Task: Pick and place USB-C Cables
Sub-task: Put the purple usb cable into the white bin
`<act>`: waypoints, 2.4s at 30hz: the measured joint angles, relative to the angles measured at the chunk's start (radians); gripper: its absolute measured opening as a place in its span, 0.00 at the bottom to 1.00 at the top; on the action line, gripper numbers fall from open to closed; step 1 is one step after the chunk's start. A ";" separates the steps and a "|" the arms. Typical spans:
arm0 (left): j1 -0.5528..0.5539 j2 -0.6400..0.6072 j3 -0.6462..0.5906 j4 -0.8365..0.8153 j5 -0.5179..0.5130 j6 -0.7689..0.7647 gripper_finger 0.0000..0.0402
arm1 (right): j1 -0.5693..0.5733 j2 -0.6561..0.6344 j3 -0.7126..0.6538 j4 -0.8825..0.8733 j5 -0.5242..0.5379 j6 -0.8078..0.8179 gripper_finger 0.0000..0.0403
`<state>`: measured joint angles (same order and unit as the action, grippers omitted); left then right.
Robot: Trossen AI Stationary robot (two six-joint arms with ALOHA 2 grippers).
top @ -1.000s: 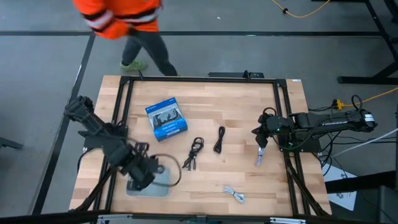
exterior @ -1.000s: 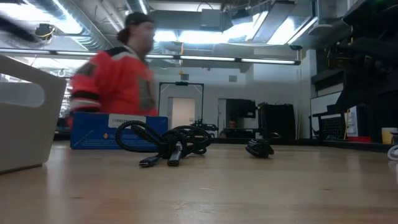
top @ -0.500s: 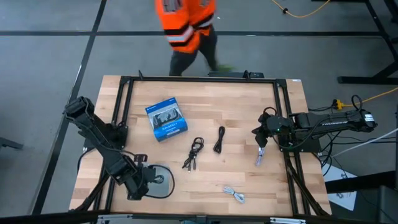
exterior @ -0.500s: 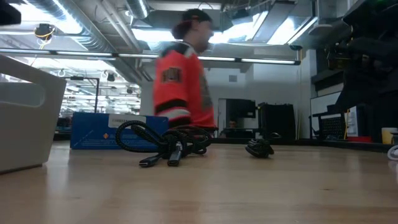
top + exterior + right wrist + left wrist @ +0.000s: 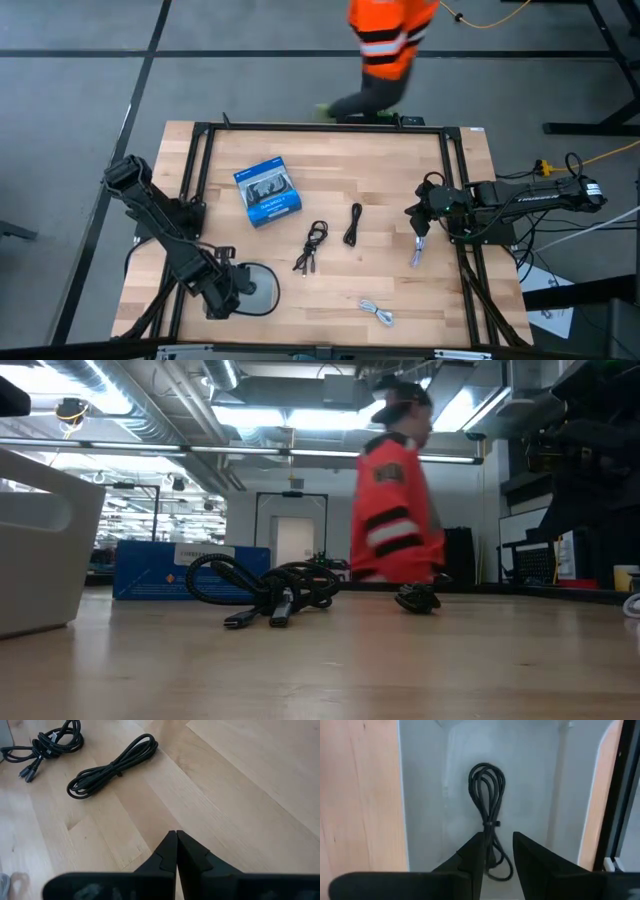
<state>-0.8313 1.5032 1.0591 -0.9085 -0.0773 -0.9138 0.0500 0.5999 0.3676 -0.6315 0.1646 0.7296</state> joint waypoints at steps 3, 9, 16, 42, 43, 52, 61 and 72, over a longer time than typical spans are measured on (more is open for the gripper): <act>0.021 0.000 0.043 0.005 0.026 0.004 0.24 | 0.000 0.000 0.000 0.000 0.000 0.000 0.02; 0.094 0.000 0.161 0.005 0.020 0.006 0.24 | 0.000 0.000 0.000 0.001 0.000 -0.001 0.02; 0.204 0.000 0.300 0.013 -0.200 0.046 0.24 | 0.000 0.000 0.000 0.001 0.000 -0.006 0.02; 0.485 0.000 0.328 0.441 -0.773 0.655 0.24 | 0.000 0.000 0.000 0.049 0.105 -0.159 0.02; 0.491 0.000 0.328 0.441 -0.767 0.655 0.24 | 0.000 0.000 0.000 0.053 0.105 -0.158 0.02; 0.558 0.042 0.327 0.539 -0.597 0.659 0.24 | 0.000 0.000 0.000 0.103 0.114 -0.211 0.02; 0.603 0.131 0.324 0.554 -0.531 0.722 0.24 | 0.000 0.001 0.000 0.250 0.112 -0.398 0.02; 0.689 0.270 0.330 0.817 -0.066 0.857 0.24 | 0.002 -0.002 0.011 0.280 -0.586 -0.414 0.02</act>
<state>-0.1425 1.7728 1.3888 -0.0920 -0.1430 -0.0568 0.0517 0.5979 0.3786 -0.3514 -0.4214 0.3157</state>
